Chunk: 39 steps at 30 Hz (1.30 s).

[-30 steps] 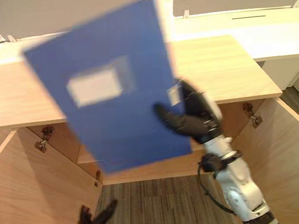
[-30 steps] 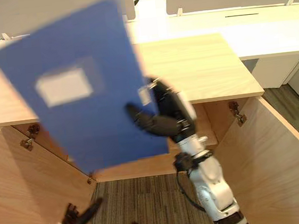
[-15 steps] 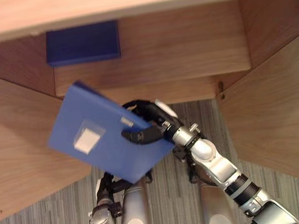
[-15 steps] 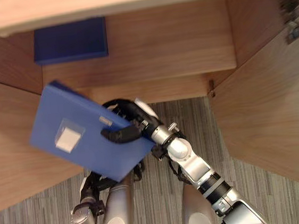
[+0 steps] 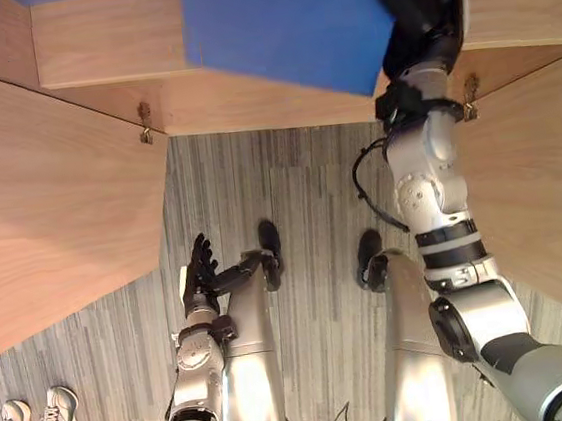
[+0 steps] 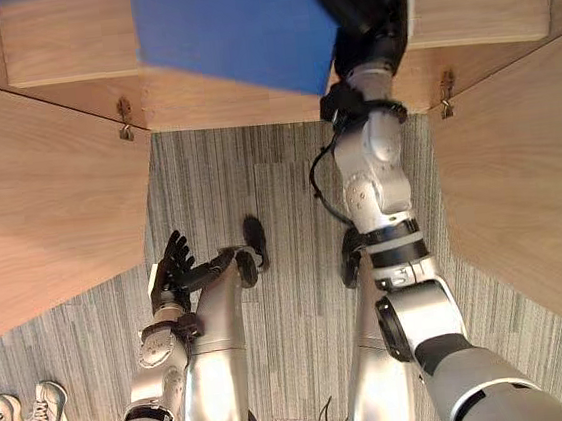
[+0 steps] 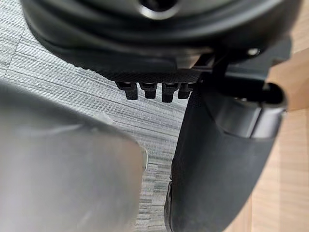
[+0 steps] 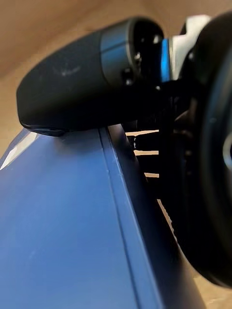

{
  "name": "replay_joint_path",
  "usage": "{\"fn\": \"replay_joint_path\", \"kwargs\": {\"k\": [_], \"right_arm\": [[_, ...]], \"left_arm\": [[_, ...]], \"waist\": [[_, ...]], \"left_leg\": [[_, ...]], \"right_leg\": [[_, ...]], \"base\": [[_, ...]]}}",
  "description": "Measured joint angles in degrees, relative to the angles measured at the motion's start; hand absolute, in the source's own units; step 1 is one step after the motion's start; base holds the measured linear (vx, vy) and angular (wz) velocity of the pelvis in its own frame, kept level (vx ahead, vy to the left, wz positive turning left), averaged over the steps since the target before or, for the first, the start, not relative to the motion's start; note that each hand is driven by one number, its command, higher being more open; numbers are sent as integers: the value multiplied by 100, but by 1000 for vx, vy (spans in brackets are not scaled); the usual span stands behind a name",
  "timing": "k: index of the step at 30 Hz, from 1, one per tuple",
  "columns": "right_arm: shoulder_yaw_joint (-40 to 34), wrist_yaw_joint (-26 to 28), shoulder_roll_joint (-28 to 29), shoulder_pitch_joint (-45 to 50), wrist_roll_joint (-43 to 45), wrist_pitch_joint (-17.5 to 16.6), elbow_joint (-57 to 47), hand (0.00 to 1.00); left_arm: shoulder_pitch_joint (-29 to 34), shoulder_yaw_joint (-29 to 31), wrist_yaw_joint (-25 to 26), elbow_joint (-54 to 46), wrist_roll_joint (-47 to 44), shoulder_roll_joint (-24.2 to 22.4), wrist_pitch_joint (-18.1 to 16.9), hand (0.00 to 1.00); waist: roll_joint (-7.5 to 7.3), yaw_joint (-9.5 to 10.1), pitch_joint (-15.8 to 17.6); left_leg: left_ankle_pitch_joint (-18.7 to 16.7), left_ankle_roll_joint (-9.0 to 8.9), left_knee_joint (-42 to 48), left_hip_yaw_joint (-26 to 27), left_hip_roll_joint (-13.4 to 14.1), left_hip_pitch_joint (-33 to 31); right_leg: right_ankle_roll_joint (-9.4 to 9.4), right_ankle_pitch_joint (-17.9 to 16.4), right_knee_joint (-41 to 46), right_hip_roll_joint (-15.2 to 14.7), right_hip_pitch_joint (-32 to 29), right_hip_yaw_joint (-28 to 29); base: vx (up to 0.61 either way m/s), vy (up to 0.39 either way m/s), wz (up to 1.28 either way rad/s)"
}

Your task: Walk over to the cabinet, pick up the folder, carry it to the office cabinet, place the folder inside the office cabinet, then close the office cabinet door

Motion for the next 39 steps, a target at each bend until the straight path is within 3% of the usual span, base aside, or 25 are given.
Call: {"fn": "replay_joint_path", "kwargs": {"k": [1,2,11,18,22,24,27,34,39], "right_arm": [[-92,-101,40,-92,134,-24,86,0],[-227,-209,142,-251,357,-61,243,100],[-1029,-849,736,-1089,1561,-689,647,100],[-1043,-932,840,-1156,1663,-856,646,100],[-615,-747,657,-1119,1648,-708,647,100],[-178,-441,481,-1054,1630,-382,651,100],[237,-171,494,-927,1535,-171,654,100],[558,-67,1043,-55,1366,-133,660,100],[873,159,980,158,670,94,660,100]], "left_arm": [[-12,-8,46,-10,-12,-14,0,100],[-25,-25,127,-21,-56,-34,0,100],[-194,-364,442,-284,-76,-108,-5,100],[-200,-534,464,-472,26,-223,-76,100],[-200,-526,475,-464,34,-239,-75,100],[-200,-525,476,-441,39,-241,-73,100],[-211,-493,534,-370,59,-241,-65,100],[-289,-402,666,-149,84,-242,62,100],[-301,-283,721,-25,148,-243,81,100]], "waist": [[0,14,0],[0,19,0],[1,166,-2],[4,176,-15],[2,131,-18],[-1,89,-25],[-3,58,-27],[-30,6,-47],[-46,-48,-55]], "left_leg": [[0,-2,1,-16,-1,-24],[2,-6,2,-37,-2,-53],[36,-71,-29,-170,-92,-121],[89,-102,-103,-205,-122,-120],[106,-114,-128,-194,-98,-96],[105,-115,-130,-175,-67,-73],[100,-122,-143,-164,7,-8],[60,-148,-238,-105,112,250],[59,-149,-308,-73,155,368]], "right_leg": [[-7,-9,7,-2,-14,-18],[-14,-16,13,-3,-31,-39],[-89,-132,115,-92,-58,-178],[-102,-138,110,-107,-58,-211],[-105,-136,103,-93,-58,-208],[-114,-129,89,-71,-47,-195],[-134,-103,13,6,25,-205],[-142,-62,-190,113,293,-199],[-145,-21,-278,160,372,-167]], "base": [[16,-48,5],[19,-50,5],[12,-53,9],[-14,-36,4],[-18,-36,-2],[-17,-30,-6],[-12,-26,-10],[-3,-14,-7],[-14,-14,-7]]}}
